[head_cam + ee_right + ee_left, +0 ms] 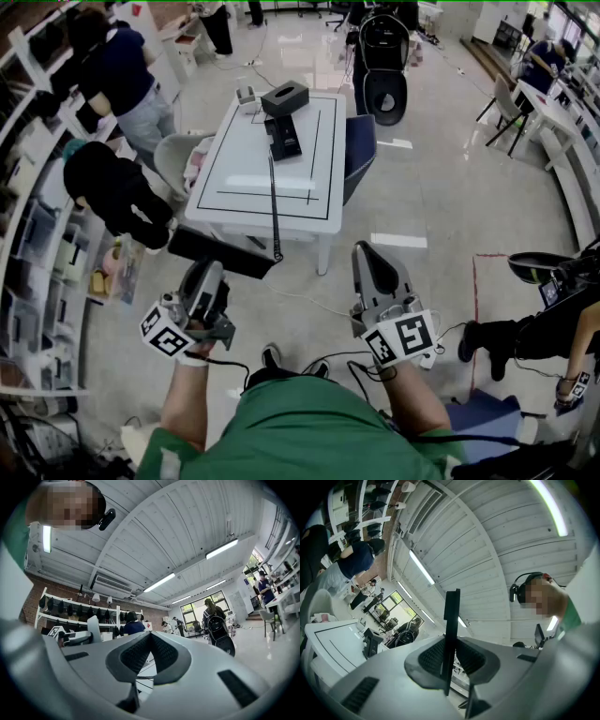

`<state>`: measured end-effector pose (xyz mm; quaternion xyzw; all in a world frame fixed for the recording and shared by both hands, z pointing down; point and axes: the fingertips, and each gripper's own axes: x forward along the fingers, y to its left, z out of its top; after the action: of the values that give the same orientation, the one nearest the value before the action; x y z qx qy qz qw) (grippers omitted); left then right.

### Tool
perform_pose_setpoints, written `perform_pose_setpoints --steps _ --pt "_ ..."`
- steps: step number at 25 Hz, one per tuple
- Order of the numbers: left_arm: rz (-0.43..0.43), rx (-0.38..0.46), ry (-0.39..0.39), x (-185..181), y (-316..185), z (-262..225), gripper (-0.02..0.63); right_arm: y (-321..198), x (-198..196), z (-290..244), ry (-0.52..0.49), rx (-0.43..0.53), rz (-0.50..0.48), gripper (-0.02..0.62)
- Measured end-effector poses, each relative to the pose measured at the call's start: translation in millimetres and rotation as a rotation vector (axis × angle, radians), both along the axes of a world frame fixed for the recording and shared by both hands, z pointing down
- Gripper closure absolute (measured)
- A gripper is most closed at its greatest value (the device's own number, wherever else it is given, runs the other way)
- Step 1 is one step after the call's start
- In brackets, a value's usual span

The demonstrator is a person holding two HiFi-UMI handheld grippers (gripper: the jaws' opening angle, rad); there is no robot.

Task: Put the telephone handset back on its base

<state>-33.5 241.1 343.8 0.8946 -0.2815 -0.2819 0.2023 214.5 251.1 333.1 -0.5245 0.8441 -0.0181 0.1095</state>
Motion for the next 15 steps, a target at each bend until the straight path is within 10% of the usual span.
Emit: perform_pose_setpoints --steps 15 --pt "-0.019 0.054 0.024 -102.5 13.5 -0.9 0.525 -14.0 -60.4 2.8 0.031 -0.008 0.05 0.572"
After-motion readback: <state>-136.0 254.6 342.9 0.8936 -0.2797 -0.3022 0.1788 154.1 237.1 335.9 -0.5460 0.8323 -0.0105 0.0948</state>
